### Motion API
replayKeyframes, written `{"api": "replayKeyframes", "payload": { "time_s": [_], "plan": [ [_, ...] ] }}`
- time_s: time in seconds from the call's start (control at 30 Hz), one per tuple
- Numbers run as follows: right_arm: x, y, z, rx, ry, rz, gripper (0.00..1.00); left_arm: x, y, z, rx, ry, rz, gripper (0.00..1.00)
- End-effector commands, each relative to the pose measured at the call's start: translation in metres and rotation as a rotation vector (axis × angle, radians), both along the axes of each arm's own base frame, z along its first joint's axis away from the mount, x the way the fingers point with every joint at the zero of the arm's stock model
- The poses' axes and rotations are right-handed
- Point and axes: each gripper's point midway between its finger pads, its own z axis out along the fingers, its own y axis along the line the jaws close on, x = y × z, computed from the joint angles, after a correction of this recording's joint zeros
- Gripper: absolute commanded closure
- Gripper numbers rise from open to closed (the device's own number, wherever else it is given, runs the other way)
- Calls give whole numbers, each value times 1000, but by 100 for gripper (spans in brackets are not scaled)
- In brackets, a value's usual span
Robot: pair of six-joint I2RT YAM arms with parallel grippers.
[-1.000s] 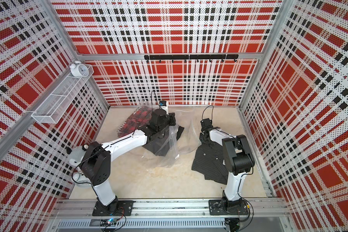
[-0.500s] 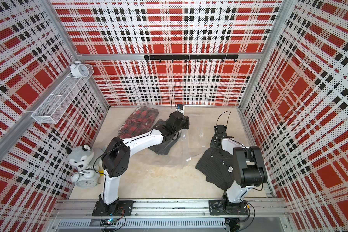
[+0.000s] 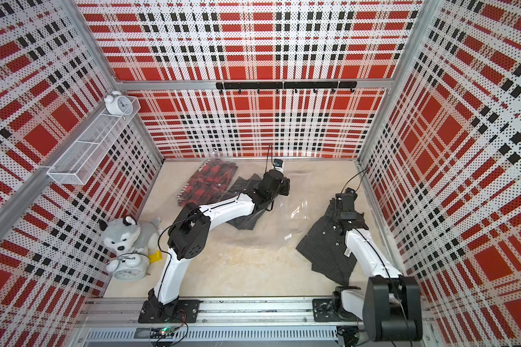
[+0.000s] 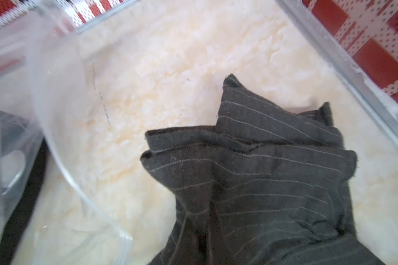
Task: Place the folded shirt into the vacuum bag
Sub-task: Pick up the shirt from the center of the board.
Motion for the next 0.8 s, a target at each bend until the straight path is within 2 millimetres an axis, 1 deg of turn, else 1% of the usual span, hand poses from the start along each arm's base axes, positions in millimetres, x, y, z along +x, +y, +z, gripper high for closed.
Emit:
{"api": "replayKeyframes", "payload": {
  "time_s": [0.0, 0.07, 0.17, 0.3, 0.33, 0.37, 0.5, 0.77],
  "plan": [
    [-4, -7, 28, 0, -77, -36, 100, -20, -17, -11, 44, -16, -39, 100],
    [-6, -10, 40, -9, -102, -44, 100, -30, -20, -18, 62, -7, -51, 100],
    [-4, -10, 54, -8, -136, -28, 100, -41, -20, -23, 79, 0, -61, 100],
    [1, 6, 67, 30, -178, 65, 100, -56, -20, -29, 89, 14, -84, 100],
    [2, 13, 70, 52, -195, 100, 100, -60, -21, -29, 90, 15, -90, 100],
    [2, 21, 70, 73, -205, 136, 100, -63, -23, -30, 91, 17, -95, 100],
    [-3, 37, 68, 132, -214, 212, 100, -73, -29, -33, 68, 38, -117, 100],
    [-26, 63, 48, 269, -211, 294, 100, -81, -51, -32, -30, 94, -193, 100]
  ]
}}
